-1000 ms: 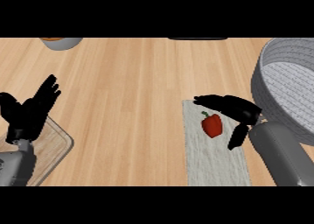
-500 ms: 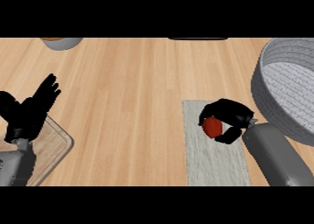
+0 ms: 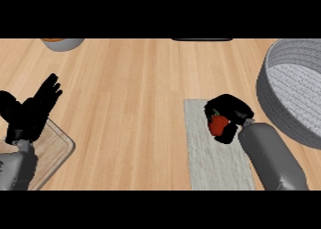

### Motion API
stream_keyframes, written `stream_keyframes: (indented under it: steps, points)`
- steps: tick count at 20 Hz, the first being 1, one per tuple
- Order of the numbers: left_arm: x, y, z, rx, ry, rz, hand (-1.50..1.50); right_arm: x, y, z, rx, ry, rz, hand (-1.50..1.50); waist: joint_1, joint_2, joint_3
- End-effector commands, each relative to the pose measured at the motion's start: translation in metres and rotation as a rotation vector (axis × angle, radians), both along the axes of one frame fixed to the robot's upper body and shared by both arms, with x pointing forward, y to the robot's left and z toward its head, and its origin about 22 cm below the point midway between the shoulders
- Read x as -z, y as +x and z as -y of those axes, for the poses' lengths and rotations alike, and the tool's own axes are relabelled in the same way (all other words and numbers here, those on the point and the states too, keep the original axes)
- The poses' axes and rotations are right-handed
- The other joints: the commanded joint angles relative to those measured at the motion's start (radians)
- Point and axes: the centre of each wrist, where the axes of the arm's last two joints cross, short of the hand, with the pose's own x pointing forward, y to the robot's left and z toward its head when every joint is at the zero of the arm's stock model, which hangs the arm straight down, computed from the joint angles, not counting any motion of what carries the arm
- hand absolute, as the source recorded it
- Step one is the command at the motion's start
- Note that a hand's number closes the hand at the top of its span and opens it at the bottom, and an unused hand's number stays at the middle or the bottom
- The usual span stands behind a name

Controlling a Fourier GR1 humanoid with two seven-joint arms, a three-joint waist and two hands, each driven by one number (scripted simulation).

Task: Pick the bell pepper from the placemat and place it in the basket

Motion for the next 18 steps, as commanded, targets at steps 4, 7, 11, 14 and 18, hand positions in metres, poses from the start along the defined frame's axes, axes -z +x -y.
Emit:
stream_keyframes:
  steps: [4,7,11,14,18]
  points:
    - [0.0,-0.002,-0.004,-0.024,0.003,0.001,0.0,0.001,0.01,0.003,0.792,0.096,-0.053,1.5,-0.01,0.012,0.001]
    - [-0.001,0.002,0.004,0.024,-0.001,0.011,0.0,-0.018,0.027,-0.024,1.021,0.126,-0.038,1.5,0.042,0.025,0.0]
    - [-0.01,0.013,0.017,0.087,0.011,0.037,0.0,-0.072,0.057,-0.045,1.263,0.31,0.087,1.5,0.097,0.027,0.005]
    - [-0.009,0.018,0.035,0.114,0.009,0.03,0.0,-0.108,0.07,-0.069,1.331,0.44,0.267,1.5,0.112,0.026,0.005]
    - [-0.011,0.018,0.036,0.145,0.009,0.025,0.0,-0.138,0.079,-0.102,1.343,0.516,0.535,1.5,0.133,0.028,0.002]
